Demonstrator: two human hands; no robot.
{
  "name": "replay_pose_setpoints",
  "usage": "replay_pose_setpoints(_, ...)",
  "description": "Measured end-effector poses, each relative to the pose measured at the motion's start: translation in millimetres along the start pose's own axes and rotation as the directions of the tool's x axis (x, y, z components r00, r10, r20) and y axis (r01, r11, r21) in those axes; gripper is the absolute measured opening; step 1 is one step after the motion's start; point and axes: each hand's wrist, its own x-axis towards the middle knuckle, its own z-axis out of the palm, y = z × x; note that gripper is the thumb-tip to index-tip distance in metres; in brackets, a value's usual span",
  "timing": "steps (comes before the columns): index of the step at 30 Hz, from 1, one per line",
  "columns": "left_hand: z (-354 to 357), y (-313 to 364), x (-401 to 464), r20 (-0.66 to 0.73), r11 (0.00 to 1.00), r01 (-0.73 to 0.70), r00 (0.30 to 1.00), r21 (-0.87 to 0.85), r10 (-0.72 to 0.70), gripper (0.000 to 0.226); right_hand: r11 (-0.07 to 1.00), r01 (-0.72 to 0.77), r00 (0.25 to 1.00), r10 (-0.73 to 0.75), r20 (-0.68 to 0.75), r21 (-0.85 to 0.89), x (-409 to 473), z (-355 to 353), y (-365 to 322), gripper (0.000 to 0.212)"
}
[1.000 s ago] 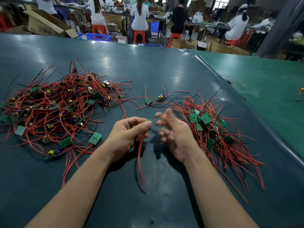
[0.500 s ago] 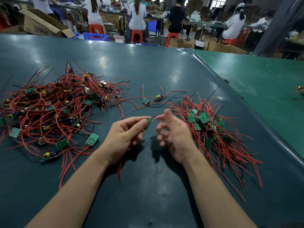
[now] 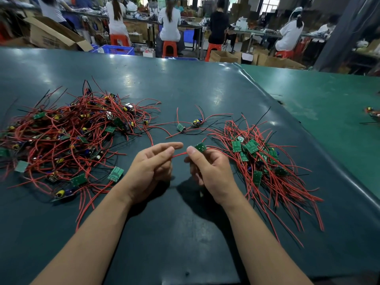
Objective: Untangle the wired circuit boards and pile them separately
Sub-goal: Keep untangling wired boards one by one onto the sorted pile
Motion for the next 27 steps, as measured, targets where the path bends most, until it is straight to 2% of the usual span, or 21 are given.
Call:
replay_pose_setpoints(3,-3.1,2.4,1.5,-0.077,0.996,-0.014,0.997,-0.090,0.007,0.034,0.992,0.089,0.981,-0.102,-0.164,-0.086,1.7,0.4,0.4,0.026)
replay_pose_setpoints(7,-10.5,9.1,2.1,-0.205,0.971,-0.059,0.979,-0.231,0.011,0.023,0.974,0.208,0.889,-0.149,-0.433,0.092,12.0,-10.2,-2.9,0.030)
replay_pose_setpoints(9,-11.7,10.2,2.1,-0.243,0.964,-0.069,0.970,-0.256,0.005,0.023,0.969,0.233,0.837,-0.154,-0.525,0.086,17.9,-18.4,-1.8,0.036)
replay_pose_setpoints(12,-8.2,9.4,1.2,-0.256,0.975,-0.058,0.967,-0.213,0.002,0.025,0.973,0.214,0.831,-0.228,-0.507,-0.087,20.4,-20.7,5.5,0.029)
replay_pose_setpoints(14,-6.3,8.6,0.4,-0.257,0.981,-0.053,0.966,-0.187,0.003,0.026,0.882,0.325,0.819,-0.443,-0.366,-0.340,18.5,-15.4,8.2,0.009)
replay_pose_setpoints(15,-5.9,8.5,0.1,-0.259,0.982,-0.052,0.966,-0.184,0.003,0.026,0.807,0.400,0.796,-0.541,-0.271,-0.435,17.2,-11.6,9.8,0.006)
replay_pose_setpoints(16,-5.9,8.9,0.0,-0.259,0.981,-0.054,0.966,-0.185,0.004,0.027,0.761,0.446,0.778,-0.590,-0.217,-0.472,17.0,-8.9,13.0,0.012)
replay_pose_setpoints(17,-6.1,9.3,-0.1,-0.258,0.980,-0.057,0.966,-0.190,0.006,0.028,0.783,0.441,0.792,-0.569,-0.220,-0.438,16.4,-6.7,12.8,0.015)
replay_pose_setpoints(19,-6.2,9.6,0.1,-0.259,0.978,-0.055,0.966,-0.200,0.002,0.029,0.915,0.334,0.856,-0.394,-0.334,-0.225,17.3,-7.7,7.8,0.017)
replay_pose_setpoints(21,-6.5,9.0,0.8,-0.260,0.978,-0.052,0.966,-0.202,-0.003,0.029,0.970,0.241,0.850,-0.225,-0.477,-0.028,22.3,-18.2,2.8,0.025)
replay_pose_setpoints(23,-6.8,8.4,1.3,-0.254,0.978,-0.049,0.967,-0.201,-0.004,0.029,0.964,0.170,0.829,-0.029,-0.558,0.202,29.1,-30.0,-0.5,0.023)
replay_pose_setpoints(25,-7.0,8.2,2.0,-0.250,0.978,-0.046,0.968,-0.201,-0.006,0.030,0.906,0.073,0.814,0.187,-0.550,0.417,31.3,-34.1,-0.5,0.024)
replay_pose_setpoints(27,-7.0,8.3,2.2,-0.249,0.979,-0.042,0.968,-0.199,-0.009,0.029,0.896,0.001,0.789,0.272,-0.551,0.444,30.6,-32.8,3.2,0.023)
